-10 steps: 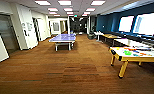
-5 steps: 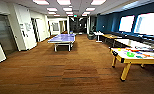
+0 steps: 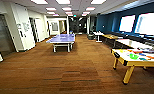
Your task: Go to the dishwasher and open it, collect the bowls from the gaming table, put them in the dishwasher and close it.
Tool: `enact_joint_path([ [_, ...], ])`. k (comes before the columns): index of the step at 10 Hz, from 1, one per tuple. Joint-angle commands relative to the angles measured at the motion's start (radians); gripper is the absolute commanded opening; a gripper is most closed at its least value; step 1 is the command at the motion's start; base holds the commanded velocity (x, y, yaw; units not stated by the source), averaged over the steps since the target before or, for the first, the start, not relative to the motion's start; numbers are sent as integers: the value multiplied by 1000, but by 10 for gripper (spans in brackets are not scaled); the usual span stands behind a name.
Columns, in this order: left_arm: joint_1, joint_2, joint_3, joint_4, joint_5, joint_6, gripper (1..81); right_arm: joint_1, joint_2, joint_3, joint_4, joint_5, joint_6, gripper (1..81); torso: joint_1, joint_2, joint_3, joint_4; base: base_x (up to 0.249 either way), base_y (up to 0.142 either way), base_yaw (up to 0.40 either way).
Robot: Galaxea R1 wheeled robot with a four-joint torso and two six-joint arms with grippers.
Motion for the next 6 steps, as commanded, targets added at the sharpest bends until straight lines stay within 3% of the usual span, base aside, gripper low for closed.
enact_joint_path([
  [1,-57,-8,-4,6,42,4,811,57,2,1,0,-54,-2,811,1,0,0,0,252,0,0],
  [6,-57,-2,-4,6,42,4,811,56,1,1,-1,-55,-2,811,1,0,0,0,252,0,0],
])
